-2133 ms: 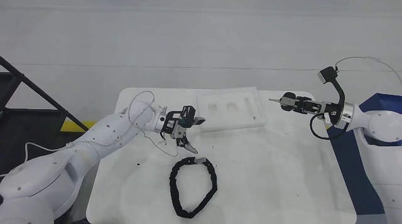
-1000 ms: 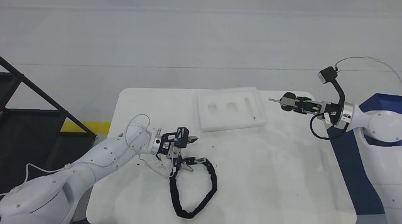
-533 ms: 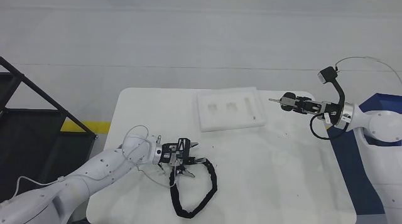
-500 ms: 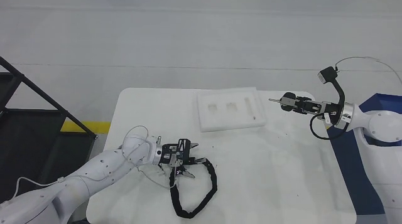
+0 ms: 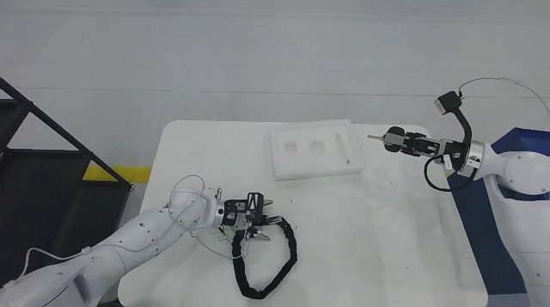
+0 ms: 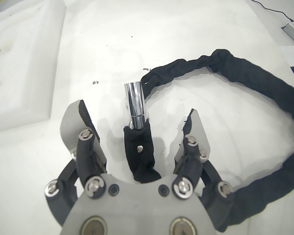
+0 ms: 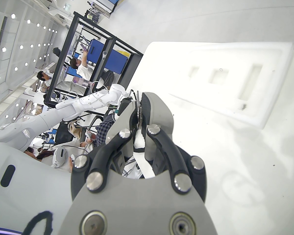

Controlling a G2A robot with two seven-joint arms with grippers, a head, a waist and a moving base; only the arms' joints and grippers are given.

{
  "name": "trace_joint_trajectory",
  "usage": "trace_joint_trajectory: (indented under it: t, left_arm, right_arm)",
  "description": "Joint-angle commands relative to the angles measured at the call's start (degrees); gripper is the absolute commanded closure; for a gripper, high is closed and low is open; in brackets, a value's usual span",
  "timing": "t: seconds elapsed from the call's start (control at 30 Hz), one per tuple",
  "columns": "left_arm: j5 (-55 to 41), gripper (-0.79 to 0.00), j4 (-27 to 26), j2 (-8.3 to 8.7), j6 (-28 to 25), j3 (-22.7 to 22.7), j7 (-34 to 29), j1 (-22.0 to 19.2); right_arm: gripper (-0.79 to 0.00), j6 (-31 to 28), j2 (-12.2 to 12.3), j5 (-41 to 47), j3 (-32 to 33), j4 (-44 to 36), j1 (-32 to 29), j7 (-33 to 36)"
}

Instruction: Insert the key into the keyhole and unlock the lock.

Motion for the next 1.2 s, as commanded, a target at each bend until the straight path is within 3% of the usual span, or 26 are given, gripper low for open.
trace_joint_trajectory:
  t: [0.0,0.03,0.07,0.17,0.23,0.27,0.6,1.0,1.17]
  left_arm:
    - [0.2,-0.428,0.1,-0.14,0.1,-0.3,-0.1,0.1]
    - [0.3,-0.302,0.3,-0.24,0.1,-0.4,-0.2,0.2]
    - [0.2,-0.228,0.4,-0.34,0.0,-0.6,-0.3,0.3]
    - [0.6,-0.163,0.8,-0.79,-0.4,-0.7,-0.7,0.4]
    - [0.4,-0.031,1.4,-1.11,-0.6,-0.9,-1.0,0.5]
    - [0.0,0.000,1.7,-1.25,-0.6,-1.1,-1.0,0.5]
    - [-2.7,0.000,3.7,-1.33,-5.1,-4.7,4.7,-0.5]
    - [-5.1,0.000,0.1,-1.31,-17.6,-7.4,17.5,-0.9]
    - [-6.9,0.000,-2.0,-2.05,-17.3,-6.8,19.4,-1.6]
  right_arm:
    - [0.000,0.0,0.0,0.0,0.0,0.0,0.0,0.0]
    - [0.000,0.0,0.0,0.0,0.0,0.0,0.0,0.0]
    - [0.000,0.0,0.0,0.0,0.0,0.0,0.0,0.0]
    - [0.000,0.0,0.0,0.0,0.0,0.0,0.0,0.0]
    - [0.000,0.0,0.0,0.0,0.0,0.0,0.0,0.0]
    - [0.000,0.0,0.0,0.0,0.0,0.0,0.0,0.0]
    - [0.000,0.0,0.0,0.0,0.0,0.0,0.0,0.0]
    - [0.000,0.0,0.0,0.0,0.0,0.0,0.0,0.0]
    - [0.000,1.3,0.0,-1.4,-0.4,-0.9,-0.5,-0.8]
